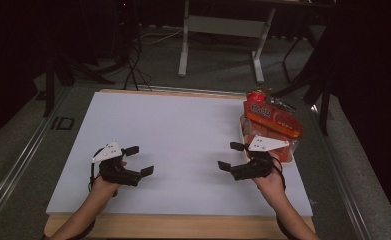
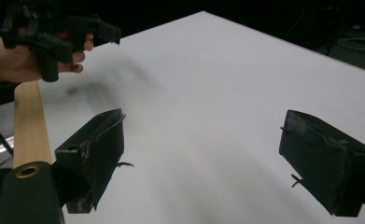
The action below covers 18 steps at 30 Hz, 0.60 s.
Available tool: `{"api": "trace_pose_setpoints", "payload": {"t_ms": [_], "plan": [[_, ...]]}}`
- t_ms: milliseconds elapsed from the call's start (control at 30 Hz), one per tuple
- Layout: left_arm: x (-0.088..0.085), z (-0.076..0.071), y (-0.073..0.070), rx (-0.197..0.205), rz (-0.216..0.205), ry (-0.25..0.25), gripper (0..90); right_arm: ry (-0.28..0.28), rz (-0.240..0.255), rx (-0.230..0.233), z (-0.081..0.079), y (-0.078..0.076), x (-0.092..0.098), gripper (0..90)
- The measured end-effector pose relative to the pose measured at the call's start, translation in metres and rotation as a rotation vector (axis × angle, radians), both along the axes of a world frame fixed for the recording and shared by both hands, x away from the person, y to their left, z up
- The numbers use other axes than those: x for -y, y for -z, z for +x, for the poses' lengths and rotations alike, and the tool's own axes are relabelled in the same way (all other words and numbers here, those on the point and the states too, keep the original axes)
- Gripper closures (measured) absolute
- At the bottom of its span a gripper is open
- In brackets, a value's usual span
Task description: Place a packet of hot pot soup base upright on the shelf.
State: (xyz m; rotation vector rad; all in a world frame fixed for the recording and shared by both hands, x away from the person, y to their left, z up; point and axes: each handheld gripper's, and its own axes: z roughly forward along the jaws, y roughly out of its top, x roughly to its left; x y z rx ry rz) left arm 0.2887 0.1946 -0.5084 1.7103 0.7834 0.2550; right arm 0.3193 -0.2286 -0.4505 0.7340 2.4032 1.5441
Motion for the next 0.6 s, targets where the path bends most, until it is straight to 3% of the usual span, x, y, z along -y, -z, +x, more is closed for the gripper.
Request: {"api": "trace_pose_setpoints", "payload": {"t_ms": [600], "plan": [[0.000,-0.001,0.000,0.001,0.000,0.006,1.1,-0.005,-0.069,-0.039,-0.009,0.028,0.007,14.1]]}}
